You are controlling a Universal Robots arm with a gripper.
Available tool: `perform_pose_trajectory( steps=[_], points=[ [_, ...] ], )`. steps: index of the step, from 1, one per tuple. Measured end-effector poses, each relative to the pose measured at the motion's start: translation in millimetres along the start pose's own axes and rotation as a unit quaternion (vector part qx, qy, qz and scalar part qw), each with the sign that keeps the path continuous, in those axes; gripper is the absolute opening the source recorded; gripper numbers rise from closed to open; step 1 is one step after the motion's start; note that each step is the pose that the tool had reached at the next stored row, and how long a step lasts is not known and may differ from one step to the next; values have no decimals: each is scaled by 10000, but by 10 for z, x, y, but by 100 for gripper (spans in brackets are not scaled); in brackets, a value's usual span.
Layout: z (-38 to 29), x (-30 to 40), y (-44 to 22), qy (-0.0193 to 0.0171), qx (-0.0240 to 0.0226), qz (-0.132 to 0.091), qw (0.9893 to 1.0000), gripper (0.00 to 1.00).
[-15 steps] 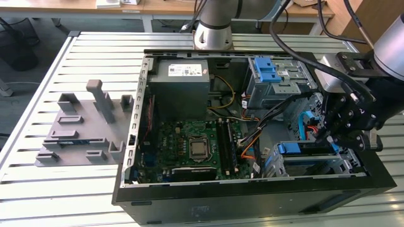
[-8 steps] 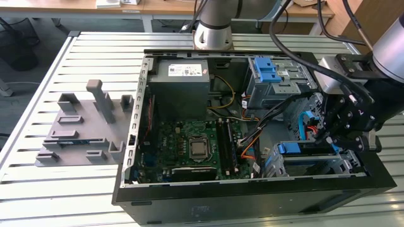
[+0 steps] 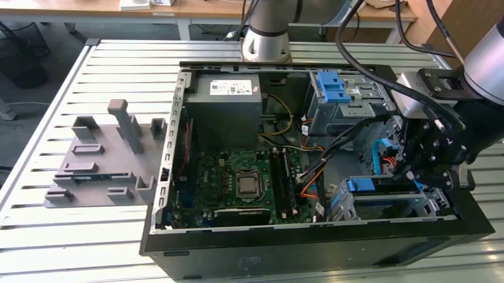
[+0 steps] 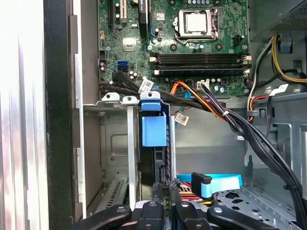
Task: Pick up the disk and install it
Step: 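Insert the first disk wire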
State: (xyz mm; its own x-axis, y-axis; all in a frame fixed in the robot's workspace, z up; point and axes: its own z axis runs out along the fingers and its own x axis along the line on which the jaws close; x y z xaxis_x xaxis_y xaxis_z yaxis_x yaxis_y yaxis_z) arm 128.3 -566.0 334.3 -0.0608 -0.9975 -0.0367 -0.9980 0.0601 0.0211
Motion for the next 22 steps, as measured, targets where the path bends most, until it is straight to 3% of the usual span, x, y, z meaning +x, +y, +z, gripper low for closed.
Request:
perform_pose_trajectory(
  steps=[19,21,22],
  points=[
    [54,1,-18,0,-17,2,10000,16],
    [55,1,-18,-1,-17,2,10000,17],
    [49,1,-18,-1,-17,2,10000,24]
  ],
)
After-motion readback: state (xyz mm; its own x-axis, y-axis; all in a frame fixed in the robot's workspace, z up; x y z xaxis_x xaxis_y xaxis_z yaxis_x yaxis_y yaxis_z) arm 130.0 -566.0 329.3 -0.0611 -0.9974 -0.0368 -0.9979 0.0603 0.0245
